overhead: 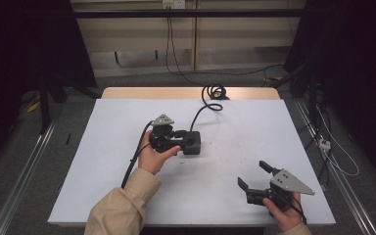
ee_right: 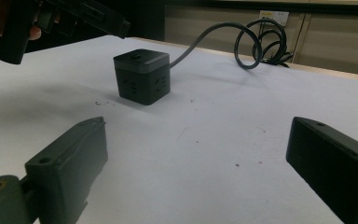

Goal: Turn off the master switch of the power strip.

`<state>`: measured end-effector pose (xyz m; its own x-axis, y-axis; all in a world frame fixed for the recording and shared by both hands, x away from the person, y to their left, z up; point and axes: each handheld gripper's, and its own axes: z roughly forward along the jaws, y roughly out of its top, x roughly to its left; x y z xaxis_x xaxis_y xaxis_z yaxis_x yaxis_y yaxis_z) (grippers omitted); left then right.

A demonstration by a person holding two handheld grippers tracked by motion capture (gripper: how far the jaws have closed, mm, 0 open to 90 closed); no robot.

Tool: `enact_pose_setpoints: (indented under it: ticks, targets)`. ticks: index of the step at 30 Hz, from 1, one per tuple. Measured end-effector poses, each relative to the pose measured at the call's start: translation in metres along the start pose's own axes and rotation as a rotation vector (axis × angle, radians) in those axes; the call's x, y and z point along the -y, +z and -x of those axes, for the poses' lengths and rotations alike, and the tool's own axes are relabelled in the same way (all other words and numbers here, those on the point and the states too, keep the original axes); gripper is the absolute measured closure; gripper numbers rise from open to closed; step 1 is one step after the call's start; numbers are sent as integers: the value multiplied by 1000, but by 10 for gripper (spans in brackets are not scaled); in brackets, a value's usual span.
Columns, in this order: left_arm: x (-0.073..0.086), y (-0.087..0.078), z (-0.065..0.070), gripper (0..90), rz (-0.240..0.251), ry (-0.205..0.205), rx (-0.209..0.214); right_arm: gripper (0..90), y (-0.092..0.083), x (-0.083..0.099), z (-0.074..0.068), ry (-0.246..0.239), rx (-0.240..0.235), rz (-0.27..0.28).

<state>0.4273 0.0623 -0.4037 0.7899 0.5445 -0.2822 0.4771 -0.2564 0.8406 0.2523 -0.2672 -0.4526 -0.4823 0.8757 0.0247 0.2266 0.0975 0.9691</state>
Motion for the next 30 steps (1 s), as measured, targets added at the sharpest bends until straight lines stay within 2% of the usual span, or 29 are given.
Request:
enact_pose_setpoints:
  ticks: [8,14,18,20,24,30]
  targets:
    - [1,-8,0,302,-29,-2,22,50,-1,0,2,6,9,2]
    - [1,-16,4,256,-38,14,36,50,-1,0,2,4,7,-2]
    - [6,-23,2,238,-11,10,40,49,-1,0,2,6,7,1]
    - [10,-28,0,232,-3,-7,40,49,-1,0,2,5,7,1]
    - [17,-39,-4,220,0,-3,31,49,-1,0,1,6,4,-2]
    - [27,-57,-9,210,31,-11,27,50,0,0,1,4,2,-2]
